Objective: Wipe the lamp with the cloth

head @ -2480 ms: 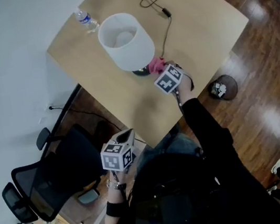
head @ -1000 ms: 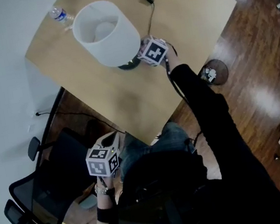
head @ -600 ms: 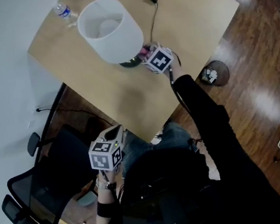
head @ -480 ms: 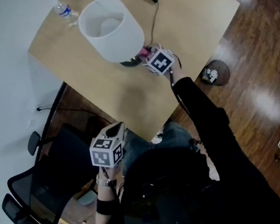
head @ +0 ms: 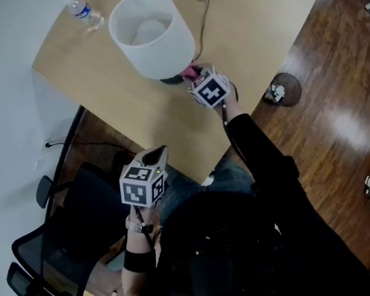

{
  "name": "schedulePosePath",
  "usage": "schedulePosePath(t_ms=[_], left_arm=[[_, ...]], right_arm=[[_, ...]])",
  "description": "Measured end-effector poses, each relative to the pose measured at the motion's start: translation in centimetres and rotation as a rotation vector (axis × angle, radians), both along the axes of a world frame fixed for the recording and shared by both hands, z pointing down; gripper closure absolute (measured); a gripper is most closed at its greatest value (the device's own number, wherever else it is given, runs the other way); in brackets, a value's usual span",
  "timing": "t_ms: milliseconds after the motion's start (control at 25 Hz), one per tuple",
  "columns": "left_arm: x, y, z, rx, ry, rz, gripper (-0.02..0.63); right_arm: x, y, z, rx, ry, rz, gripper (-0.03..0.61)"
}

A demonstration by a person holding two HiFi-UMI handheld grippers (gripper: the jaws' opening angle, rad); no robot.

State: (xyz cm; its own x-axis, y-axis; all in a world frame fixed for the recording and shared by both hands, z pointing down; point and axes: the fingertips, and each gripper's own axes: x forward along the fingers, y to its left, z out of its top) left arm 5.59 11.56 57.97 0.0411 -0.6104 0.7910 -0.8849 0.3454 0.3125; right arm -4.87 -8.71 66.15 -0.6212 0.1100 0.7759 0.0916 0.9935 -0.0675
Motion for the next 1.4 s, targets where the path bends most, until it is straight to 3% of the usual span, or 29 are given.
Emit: schedulePosePath(t_ms=[600, 840, 1120, 1400], left_arm=[[-6.2, 2.9, 0.0, 0.059, 0.072, 0.192, 0.618], [-9.0, 4.4, 1.2, 0.046, 0.079, 0.272, 0.618], [-9.8, 5.9, 1.0, 0.004, 0.045, 0.244, 0.618], [-8.7, 7.3, 0.5, -0.06, 0.002, 0.255, 0.618]], right_arm=[[-0.8, 3.7, -1.1, 0.049, 0.042, 0.279, 0.479], [-2.0, 4.2, 0.3, 0.058, 0.066, 0.383, 0.479], [-5.0, 7.3, 0.0, -0.021, 0.02, 0.371, 0.479], [-9.0, 6.2, -1.2, -0.026, -0.054, 0.442, 0.48]])
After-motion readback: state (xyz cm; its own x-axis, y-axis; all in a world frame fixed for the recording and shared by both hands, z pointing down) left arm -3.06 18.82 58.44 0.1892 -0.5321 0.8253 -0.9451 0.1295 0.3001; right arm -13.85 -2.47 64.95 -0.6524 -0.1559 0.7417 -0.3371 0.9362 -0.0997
